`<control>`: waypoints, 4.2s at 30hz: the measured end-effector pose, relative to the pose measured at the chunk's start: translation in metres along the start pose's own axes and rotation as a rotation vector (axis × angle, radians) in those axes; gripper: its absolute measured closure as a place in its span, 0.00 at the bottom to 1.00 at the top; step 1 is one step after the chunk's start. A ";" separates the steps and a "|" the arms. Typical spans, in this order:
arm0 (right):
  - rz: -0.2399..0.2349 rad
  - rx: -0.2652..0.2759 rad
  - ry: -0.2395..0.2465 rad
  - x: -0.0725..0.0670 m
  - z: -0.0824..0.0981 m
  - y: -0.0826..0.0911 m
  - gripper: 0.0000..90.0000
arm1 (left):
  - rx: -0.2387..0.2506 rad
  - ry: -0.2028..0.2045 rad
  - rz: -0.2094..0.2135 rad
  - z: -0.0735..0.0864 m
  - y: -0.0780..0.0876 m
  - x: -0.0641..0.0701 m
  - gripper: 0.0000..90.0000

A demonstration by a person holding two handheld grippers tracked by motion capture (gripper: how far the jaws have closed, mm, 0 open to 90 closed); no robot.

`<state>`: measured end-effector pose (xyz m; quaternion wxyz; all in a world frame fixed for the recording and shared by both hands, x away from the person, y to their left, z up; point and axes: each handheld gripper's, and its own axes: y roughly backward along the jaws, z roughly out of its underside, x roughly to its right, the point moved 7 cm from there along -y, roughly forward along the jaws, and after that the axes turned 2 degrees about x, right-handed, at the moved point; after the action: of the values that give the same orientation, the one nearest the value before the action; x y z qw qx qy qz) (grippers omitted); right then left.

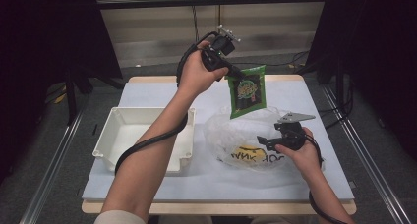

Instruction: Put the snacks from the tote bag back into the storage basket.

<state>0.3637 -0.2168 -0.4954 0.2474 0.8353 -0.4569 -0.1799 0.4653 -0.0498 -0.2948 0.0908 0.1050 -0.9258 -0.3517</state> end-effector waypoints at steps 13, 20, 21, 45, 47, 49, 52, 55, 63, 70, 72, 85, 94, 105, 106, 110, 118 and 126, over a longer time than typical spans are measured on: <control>0.003 0.001 -0.002 0.001 -0.001 0.002 0.13 | -0.034 0.020 -0.048 0.039 0.040 -0.022 0.92; -0.005 0.012 -0.021 0.001 -0.005 0.007 0.13 | -0.035 0.035 -0.080 0.051 0.056 -0.030 0.92; -0.006 0.013 -0.022 0.001 -0.006 0.008 0.13 | -0.039 0.030 -0.085 0.053 0.058 -0.031 0.92; -0.032 0.016 -0.042 -0.016 -0.019 0.016 0.13 | -0.032 0.055 -0.116 0.094 0.097 -0.043 0.92; -0.031 0.009 -0.039 -0.016 -0.018 0.015 0.13 | -0.042 0.044 -0.115 0.097 0.100 -0.045 0.92; -0.033 0.012 -0.041 -0.016 -0.018 0.015 0.13 | -0.032 0.058 -0.115 0.100 0.103 -0.047 0.92; -0.032 0.016 -0.040 -0.016 -0.019 0.016 0.13 | -0.049 0.052 -0.121 0.108 0.108 -0.051 0.91; -0.034 0.024 -0.039 -0.017 -0.020 0.017 0.13 | -0.048 0.061 -0.115 0.115 0.112 -0.054 0.91; -0.028 0.014 -0.044 -0.016 -0.017 0.017 0.13 | -0.047 0.087 -0.114 0.132 0.119 -0.061 0.91; -0.028 0.016 -0.041 -0.015 -0.016 0.017 0.13 | -0.063 0.090 -0.116 0.144 0.122 -0.067 0.91; -0.031 0.014 -0.040 -0.015 -0.016 0.016 0.13 | -0.057 0.103 -0.121 0.147 0.121 -0.068 0.91; -0.033 0.011 -0.047 -0.015 -0.014 0.015 0.13 | -0.072 0.104 -0.108 0.162 0.112 -0.077 0.91; -0.036 0.011 -0.049 -0.015 -0.013 0.014 0.12 | -0.116 0.093 -0.104 0.176 0.109 -0.086 0.90; -0.041 0.012 -0.055 -0.015 -0.013 0.014 0.12 | -0.140 0.098 -0.099 0.192 0.089 -0.093 0.89; -0.040 0.012 -0.056 -0.016 -0.013 0.014 0.12 | -0.139 0.095 -0.091 0.193 0.088 -0.094 0.89; -0.043 0.013 -0.052 -0.016 -0.013 0.014 0.12 | -0.149 0.086 -0.094 0.194 0.081 -0.097 0.88; -0.042 0.009 -0.058 -0.015 -0.011 0.013 0.12 | -0.154 0.081 -0.078 0.199 0.070 -0.102 0.87; -0.044 0.000 -0.055 -0.016 -0.010 0.011 0.12 | -0.138 0.074 -0.054 0.204 0.067 -0.106 0.86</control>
<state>0.3529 -0.2063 -0.4799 0.2308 0.8399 -0.4451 -0.2079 0.5087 0.1552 -0.4097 0.1224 0.1362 -0.8922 -0.4128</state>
